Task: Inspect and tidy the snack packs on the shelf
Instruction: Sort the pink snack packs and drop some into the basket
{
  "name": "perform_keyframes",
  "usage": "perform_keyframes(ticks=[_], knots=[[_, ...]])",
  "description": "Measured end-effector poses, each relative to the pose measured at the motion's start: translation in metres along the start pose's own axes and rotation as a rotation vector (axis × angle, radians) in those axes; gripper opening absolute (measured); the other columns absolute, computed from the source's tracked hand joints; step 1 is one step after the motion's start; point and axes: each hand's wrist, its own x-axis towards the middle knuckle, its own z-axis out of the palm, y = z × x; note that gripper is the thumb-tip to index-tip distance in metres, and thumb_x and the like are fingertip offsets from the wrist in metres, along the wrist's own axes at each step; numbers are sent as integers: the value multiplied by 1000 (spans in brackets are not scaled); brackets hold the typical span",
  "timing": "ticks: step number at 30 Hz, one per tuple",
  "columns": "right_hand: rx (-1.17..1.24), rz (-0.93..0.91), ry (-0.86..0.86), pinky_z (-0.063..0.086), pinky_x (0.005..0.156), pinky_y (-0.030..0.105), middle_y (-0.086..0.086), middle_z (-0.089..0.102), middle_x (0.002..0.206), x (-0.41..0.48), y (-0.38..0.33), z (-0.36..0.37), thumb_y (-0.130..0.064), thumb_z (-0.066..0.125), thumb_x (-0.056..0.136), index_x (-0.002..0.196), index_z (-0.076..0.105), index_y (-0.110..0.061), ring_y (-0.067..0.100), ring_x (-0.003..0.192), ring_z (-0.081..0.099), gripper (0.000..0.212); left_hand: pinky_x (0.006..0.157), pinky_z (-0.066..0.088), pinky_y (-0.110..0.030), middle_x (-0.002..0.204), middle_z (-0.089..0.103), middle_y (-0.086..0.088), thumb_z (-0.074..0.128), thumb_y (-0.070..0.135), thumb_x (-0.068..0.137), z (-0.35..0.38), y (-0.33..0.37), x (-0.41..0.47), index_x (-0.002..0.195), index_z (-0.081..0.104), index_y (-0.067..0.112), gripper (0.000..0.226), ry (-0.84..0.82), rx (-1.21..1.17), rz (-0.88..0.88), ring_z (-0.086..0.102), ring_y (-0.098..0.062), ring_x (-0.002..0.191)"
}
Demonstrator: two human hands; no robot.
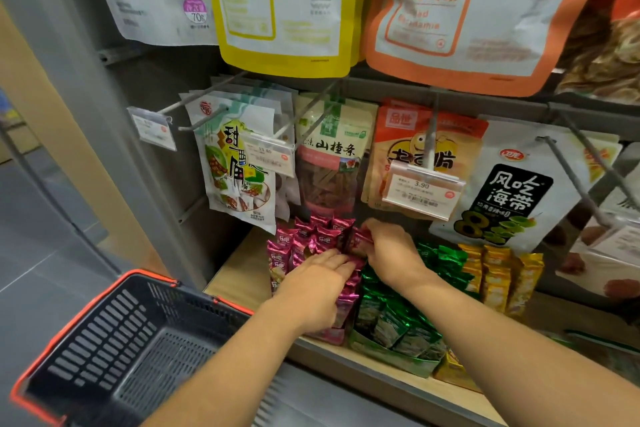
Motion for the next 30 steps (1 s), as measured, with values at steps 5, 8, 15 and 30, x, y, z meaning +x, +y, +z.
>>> perform_keyframes(ticks=[5,8,15,30], knots=[[-177,-96,-155,43,99,40,9,50,131,9,2,21,-29,43,99,124,61,-17,29,121,44,33,122,8,-31,162,19,-6,59,9,83,4,-1,2,154,21,14,80,32,-4,4,12,-20,149],[-153,-62,-244,36,106,44,6,40,142,12,0,22,-33,37,99,136,51,-22,26,131,31,41,121,10,-27,160,25,-5,59,6,81,1,-3,0,151,30,13,77,84,-90,6,16,-18,148],[33,-119,173,46,94,39,3,58,127,-25,3,24,-38,43,98,131,53,-21,26,117,50,38,107,40,-30,125,62,2,53,-3,76,-22,-34,-14,118,68,22,51,469,-368,-374,51,-17,121],[-357,-252,26,22,102,49,-7,52,139,-61,-3,28,-3,58,81,131,49,-26,23,136,32,56,93,41,-30,119,57,4,53,35,97,-40,-23,-25,119,68,28,27,190,88,-266,46,-19,111]])
